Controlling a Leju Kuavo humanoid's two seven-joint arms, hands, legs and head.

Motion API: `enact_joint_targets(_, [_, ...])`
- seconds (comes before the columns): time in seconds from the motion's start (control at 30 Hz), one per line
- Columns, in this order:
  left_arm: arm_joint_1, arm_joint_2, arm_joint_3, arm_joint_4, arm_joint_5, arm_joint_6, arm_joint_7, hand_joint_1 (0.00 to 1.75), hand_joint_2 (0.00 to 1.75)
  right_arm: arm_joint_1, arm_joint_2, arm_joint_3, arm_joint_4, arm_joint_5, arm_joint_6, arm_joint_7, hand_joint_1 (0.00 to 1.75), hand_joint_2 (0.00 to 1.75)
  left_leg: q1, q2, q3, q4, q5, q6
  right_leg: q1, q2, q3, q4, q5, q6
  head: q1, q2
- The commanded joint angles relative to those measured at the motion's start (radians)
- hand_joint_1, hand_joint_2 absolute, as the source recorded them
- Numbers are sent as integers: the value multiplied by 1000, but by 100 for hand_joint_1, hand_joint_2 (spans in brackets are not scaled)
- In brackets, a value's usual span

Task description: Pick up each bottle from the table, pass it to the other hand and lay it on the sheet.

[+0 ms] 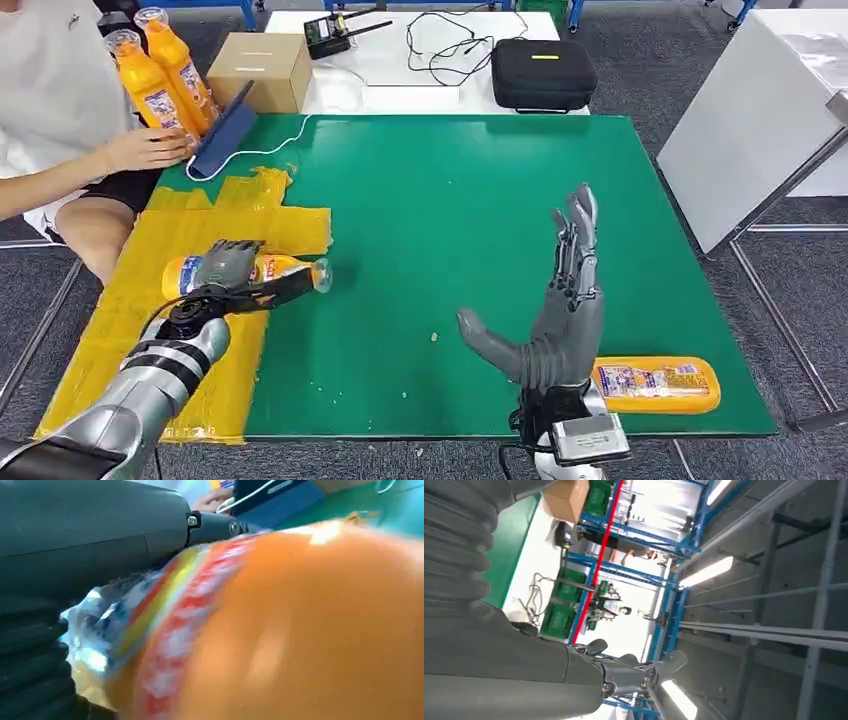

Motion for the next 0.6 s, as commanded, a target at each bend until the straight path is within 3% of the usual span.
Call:
enact_joint_targets(0.03, [20,-15,31,53,14,3,-10,0,0,-39,-34,5,68,14,2,15,0,175,0,3,2,-1,0,0,0,1,2,-1,0,0,0,0])
enact_joint_targets(0.17, [55,-16,28,-13,3,72,12,0,0,-30,-36,-4,81,45,-2,33,0,175,-1,2,2,-1,0,0,0,1,2,-1,0,1,0,0])
enact_joint_targets(0.4, [207,-9,57,-302,-102,188,68,0,0,19,-70,-32,97,174,2,78,0,175,0,3,1,0,-2,0,0,0,2,-2,-1,1,0,0])
enact_joint_targets(0.57, [404,-44,158,-658,48,296,-74,0,0,64,-161,-36,112,417,79,172,0,175,0,3,-4,0,-1,0,-1,1,-4,-2,0,1,0,0])
enact_joint_targets(0.6, [442,-50,165,-730,111,289,-113,0,175,74,-183,-39,115,450,87,184,0,175,0,5,-2,0,-3,0,-1,1,-1,-3,-2,1,0,0])
